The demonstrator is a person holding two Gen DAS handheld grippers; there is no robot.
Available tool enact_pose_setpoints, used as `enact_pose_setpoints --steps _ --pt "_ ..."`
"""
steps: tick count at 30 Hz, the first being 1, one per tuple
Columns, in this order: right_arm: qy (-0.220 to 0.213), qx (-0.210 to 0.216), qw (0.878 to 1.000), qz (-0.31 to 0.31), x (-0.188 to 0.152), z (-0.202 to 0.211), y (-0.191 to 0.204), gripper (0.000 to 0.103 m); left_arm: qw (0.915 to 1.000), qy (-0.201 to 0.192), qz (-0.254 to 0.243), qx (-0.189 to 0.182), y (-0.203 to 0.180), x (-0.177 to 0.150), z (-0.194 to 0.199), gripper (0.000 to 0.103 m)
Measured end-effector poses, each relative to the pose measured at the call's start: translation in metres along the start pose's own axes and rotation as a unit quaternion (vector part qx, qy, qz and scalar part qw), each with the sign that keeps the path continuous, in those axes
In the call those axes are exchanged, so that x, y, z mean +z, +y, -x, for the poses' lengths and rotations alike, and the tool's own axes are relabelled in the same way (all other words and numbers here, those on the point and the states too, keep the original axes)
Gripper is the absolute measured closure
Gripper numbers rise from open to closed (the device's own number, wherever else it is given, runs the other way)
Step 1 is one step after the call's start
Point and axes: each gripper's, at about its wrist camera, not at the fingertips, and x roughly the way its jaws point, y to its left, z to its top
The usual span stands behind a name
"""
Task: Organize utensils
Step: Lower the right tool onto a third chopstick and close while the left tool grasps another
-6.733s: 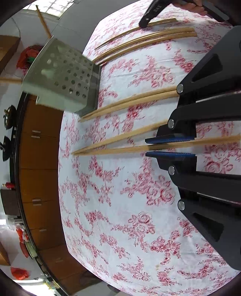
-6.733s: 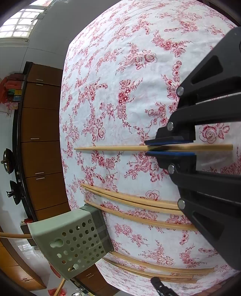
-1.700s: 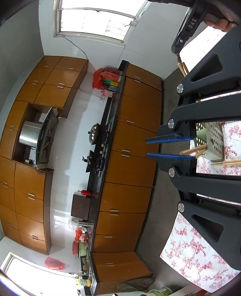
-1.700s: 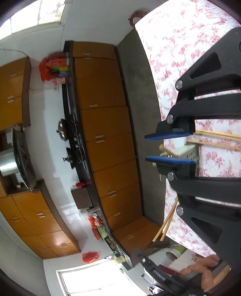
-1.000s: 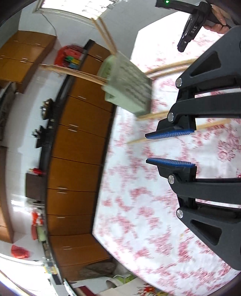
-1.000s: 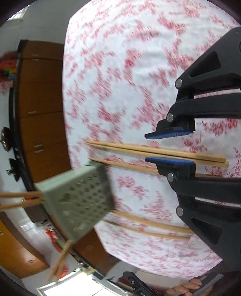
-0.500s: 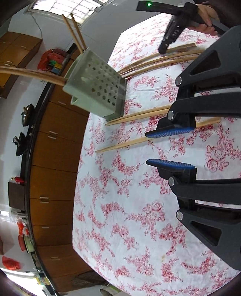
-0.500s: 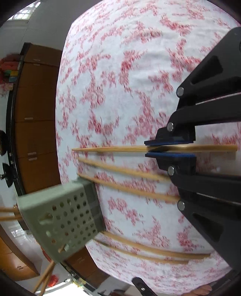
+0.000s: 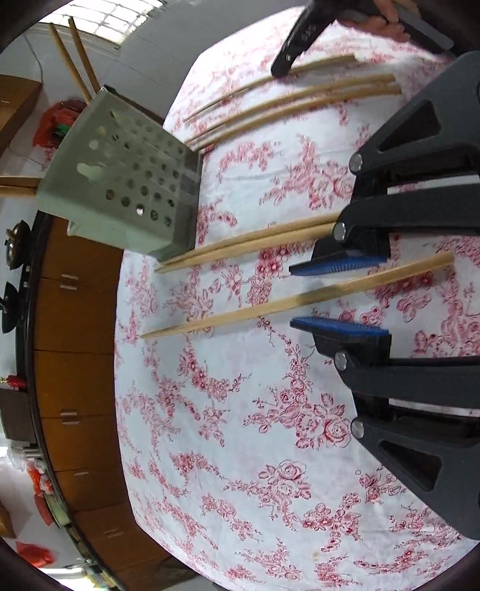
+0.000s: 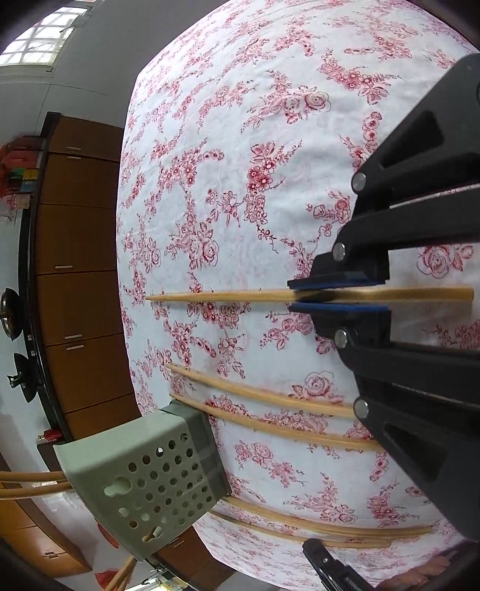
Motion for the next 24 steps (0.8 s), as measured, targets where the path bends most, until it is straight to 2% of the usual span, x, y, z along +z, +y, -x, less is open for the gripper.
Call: enact_pose_setpoints --steps 3,9,13,19,24 --pt "-0.001 0.004 1.000 0.001 -0.001 0.000 0.000 0.095 0.9999 -0.001 0.002 0.017 0.004 0.003 -0.002 0.095" --pt "-0.008 0.013 1.000 0.010 -0.001 -0.001 0.004 0.095 0.9978 -0.004 0.040 0.052 0.045 0.013 -0.002 0.095" --pt "-0.013 0.012 1.000 0.012 0.001 -0.005 0.008 0.095 0.9983 -0.006 0.040 0.042 0.055 0.013 -0.002 0.095" --pt "-0.020 0.010 1.000 0.020 0.001 -0.005 0.008 0.095 0.9989 -0.017 0.019 0.040 0.054 0.007 0.000 0.094" --pt "-0.022 0.009 0.999 0.021 0.000 -0.005 0.008 0.095 0.9991 -0.018 0.021 0.031 0.050 0.006 0.003 0.091"
